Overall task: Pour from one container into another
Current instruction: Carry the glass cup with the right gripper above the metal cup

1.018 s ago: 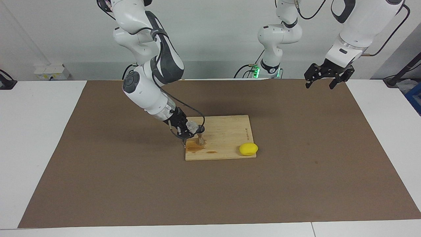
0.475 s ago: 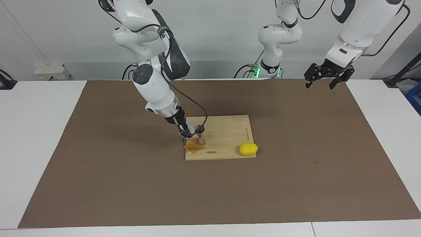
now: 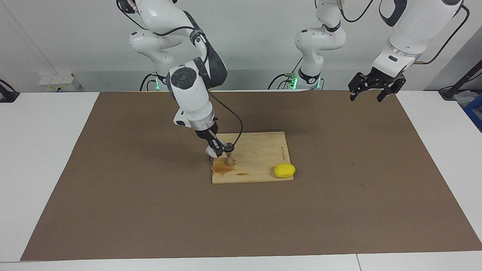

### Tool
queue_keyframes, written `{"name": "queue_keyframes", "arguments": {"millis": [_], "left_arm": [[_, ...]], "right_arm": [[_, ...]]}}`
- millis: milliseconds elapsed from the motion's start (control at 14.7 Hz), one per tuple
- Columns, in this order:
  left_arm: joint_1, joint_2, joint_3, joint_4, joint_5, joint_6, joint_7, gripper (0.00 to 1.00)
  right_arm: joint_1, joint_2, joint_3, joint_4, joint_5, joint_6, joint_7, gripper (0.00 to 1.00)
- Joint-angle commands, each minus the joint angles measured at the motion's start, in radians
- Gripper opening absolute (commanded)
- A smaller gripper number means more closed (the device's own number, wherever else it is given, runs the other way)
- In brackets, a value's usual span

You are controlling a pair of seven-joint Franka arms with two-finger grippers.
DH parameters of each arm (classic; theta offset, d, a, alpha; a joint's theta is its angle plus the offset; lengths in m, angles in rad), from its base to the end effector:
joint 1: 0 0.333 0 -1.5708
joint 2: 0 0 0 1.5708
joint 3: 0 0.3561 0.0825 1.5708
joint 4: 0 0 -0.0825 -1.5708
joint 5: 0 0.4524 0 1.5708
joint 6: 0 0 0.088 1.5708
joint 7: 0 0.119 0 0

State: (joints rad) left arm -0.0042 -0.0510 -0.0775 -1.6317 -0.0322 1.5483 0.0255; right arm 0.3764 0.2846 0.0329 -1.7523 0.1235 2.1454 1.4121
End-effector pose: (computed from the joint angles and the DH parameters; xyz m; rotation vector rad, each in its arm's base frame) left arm 0.5992 -0.0542 0.6490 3.1094 -0.1669 -0.0519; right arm 0.6595 0.2912 0.4137 -2.5703 1.5167 0.0381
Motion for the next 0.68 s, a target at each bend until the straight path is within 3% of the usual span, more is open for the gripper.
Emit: {"name": "queue_keyframes", "arguments": {"millis": [0,611], "left_arm": [[0.003,-0.029,0.002,-0.034,-0.012,0.012,0.001,1.00],[0.004,-0.029,0.002,-0.034,-0.012,0.012,0.001,1.00]], "right_arm": [[0.021,-0.010,0.004,-0.003,-0.060,0.017,0.024,0.00],[0.047,-0.012,0.004,-0.003,-0.168,0.031,0.024,0.00]]}}
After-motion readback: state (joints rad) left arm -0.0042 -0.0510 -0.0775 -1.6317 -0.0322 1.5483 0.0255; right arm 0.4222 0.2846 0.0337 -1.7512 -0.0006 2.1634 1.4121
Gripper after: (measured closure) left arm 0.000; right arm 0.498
